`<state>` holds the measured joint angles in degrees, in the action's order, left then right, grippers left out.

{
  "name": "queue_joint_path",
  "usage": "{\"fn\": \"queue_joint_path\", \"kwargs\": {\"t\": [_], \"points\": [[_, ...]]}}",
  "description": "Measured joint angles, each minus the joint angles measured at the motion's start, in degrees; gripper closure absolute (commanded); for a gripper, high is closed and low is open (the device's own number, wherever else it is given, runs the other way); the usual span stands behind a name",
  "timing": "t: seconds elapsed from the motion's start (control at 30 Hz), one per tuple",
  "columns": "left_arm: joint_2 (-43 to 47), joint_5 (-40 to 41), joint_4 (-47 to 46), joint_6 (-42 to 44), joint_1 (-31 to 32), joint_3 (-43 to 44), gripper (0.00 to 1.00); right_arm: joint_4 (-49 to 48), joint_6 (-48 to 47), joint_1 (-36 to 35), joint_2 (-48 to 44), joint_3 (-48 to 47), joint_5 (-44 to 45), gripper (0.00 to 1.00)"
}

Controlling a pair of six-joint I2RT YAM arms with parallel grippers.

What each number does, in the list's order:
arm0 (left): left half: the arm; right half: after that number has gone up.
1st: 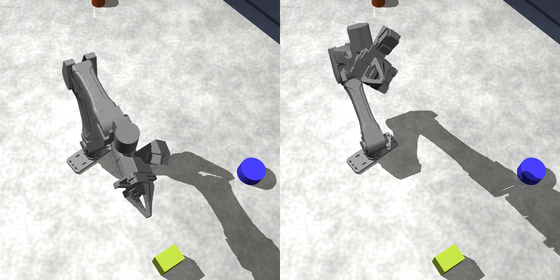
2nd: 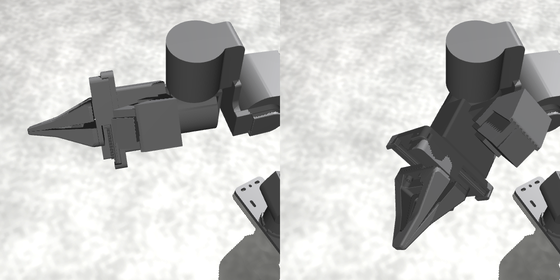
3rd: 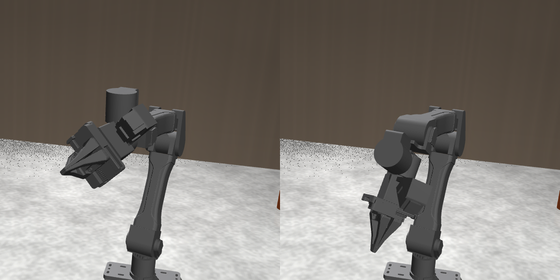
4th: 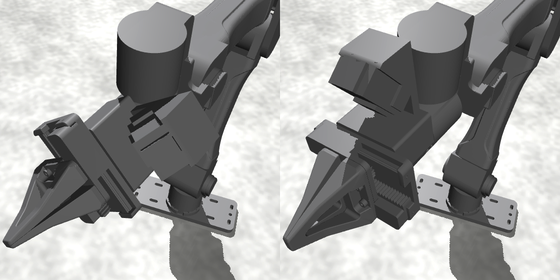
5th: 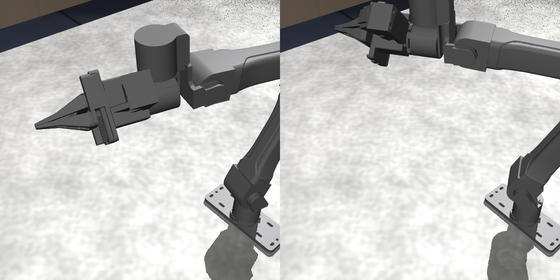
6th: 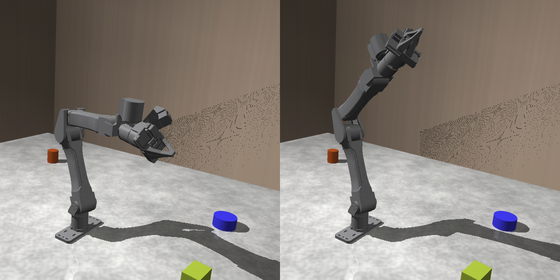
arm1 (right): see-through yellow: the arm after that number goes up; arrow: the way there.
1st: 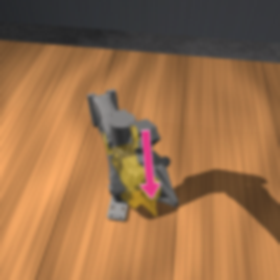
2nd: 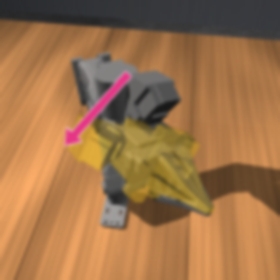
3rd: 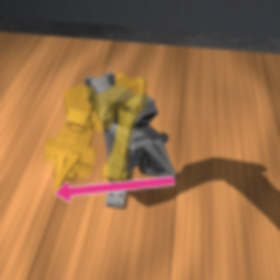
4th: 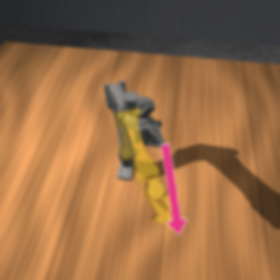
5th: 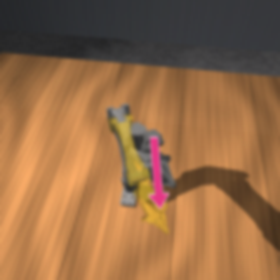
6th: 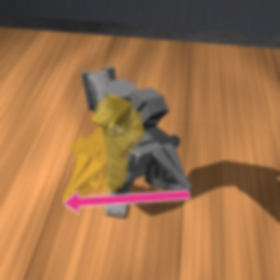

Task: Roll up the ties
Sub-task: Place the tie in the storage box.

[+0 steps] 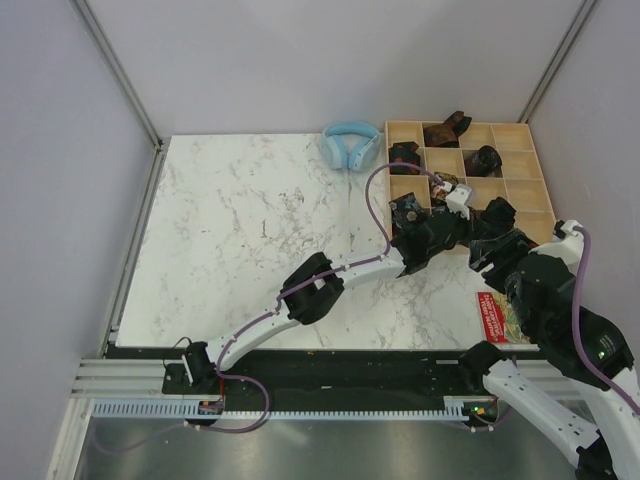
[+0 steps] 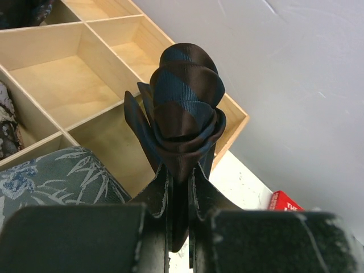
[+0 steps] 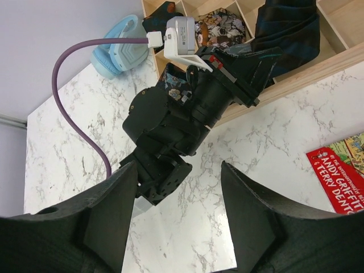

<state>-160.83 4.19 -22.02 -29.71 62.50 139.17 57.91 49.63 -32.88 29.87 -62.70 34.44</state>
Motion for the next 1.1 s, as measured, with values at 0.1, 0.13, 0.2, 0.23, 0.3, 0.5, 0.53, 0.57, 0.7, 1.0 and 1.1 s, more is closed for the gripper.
{"fn": "queue_joint_path", "kwargs": {"t": [0.1, 0.13, 0.2, 0.23, 0.3, 0.5, 0.53, 0.57, 0.7, 1.0, 1.1], "points": [[-0.81, 1.73, -0.87, 0.28, 0.22, 0.31, 0.87, -0.02, -0.22, 0.00, 0.00, 0.20, 0.07, 0.31], [-0.83, 2.40, -0.74, 0.28, 0.24, 0.31, 0.77, -0.02, -0.33, 0.00, 0.00, 0.22, 0.09, 0.31], [-0.83, 3.58, -1.07, 0.26, 0.26, 0.39, 0.47, -0.02, -0.44, 0.00, 0.02, 0.22, 0.11, 0.31], [-0.83, 3.87, -1.44, 0.57, 0.26, 0.50, 0.42, -0.04, -0.50, 0.00, 0.02, 0.22, 0.11, 0.31], [-0.83, 3.91, -2.34, 0.92, 0.24, 0.61, 0.34, -0.07, -0.61, 0.00, 0.02, 0.26, 0.13, 0.30], [-0.83, 3.17, -4.07, 1.31, 0.26, 0.81, 0.20, -0.20, -0.61, 0.00, 0.02, 0.33, 0.13, 0.30], [-0.83, 3.04, -4.17, 1.33, 0.26, 0.81, 0.19, -0.22, -0.61, 0.00, 0.02, 0.33, 0.13, 0.30], [-0.83, 2.71, -4.31, 1.36, 0.26, 0.81, 0.18, -0.24, -0.61, 0.00, 0.02, 0.33, 0.13, 0.30], [-0.83, 1.51, -4.72, 1.64, 0.39, 0.81, 0.15, -0.26, -0.61, 0.00, 0.02, 0.33, 0.13, 0.30], [3.54, -0.15, -6.78, 1.81, 1.53, -8.85, 0.05, -0.20, -1.07, 0.00, 0.07, 0.00, 0.39, 0.30], [8.35, -1.01, -7.17, 1.79, 1.66, -15.15, 0.02, -0.13, -1.53, 0.00, 0.44, -1.40, 0.74, 0.29]]}}
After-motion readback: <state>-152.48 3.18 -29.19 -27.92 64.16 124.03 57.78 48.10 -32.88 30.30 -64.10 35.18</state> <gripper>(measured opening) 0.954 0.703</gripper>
